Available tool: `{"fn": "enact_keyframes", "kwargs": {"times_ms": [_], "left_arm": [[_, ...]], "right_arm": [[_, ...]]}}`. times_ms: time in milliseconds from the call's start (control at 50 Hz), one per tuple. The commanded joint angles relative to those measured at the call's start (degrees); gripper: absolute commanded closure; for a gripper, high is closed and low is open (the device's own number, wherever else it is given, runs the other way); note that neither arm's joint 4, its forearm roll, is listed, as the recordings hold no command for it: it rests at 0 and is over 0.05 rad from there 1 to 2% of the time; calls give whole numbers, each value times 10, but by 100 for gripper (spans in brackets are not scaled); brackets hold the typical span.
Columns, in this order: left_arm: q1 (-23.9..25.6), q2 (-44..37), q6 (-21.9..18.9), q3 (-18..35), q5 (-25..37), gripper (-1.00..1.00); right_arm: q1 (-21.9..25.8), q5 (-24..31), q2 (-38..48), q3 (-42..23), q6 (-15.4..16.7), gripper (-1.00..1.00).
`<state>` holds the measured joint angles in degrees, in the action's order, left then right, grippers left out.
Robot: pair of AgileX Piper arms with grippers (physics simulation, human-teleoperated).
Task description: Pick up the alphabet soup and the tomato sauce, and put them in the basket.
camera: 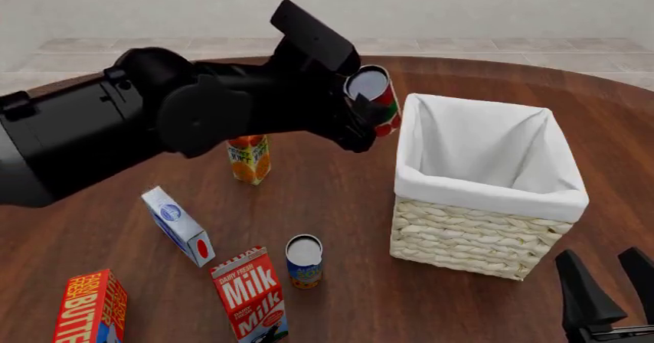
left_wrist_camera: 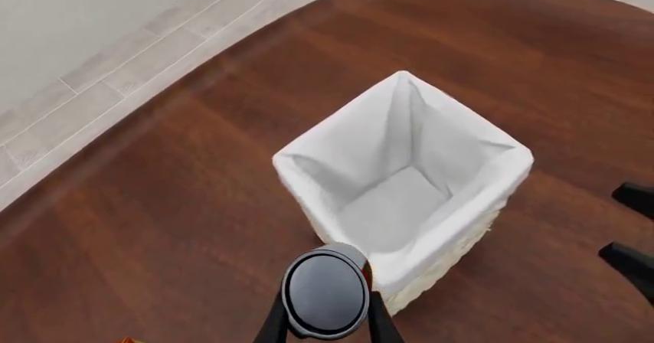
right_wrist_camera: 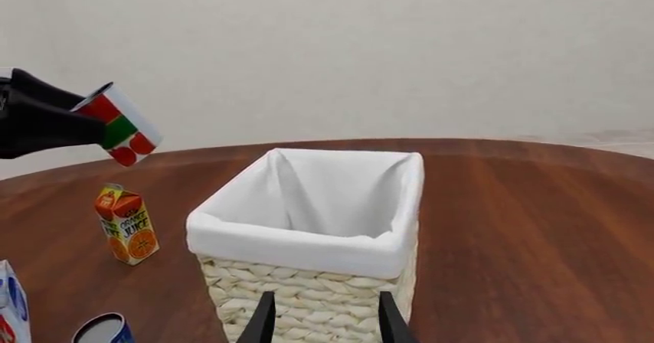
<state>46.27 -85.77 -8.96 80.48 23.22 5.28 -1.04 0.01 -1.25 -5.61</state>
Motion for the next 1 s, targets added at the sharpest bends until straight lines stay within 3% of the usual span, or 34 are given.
{"fn": "enact_keyframes", "kwargs": {"times_ms": [20,1000], "left_arm": [[9,-16,-11,19,-6,100],[58,-96,-15,84,-23,100]], "right_arm": [[1,-1,0,0,-2,-100],[0,-3,0,-1,-11,-100]]}}
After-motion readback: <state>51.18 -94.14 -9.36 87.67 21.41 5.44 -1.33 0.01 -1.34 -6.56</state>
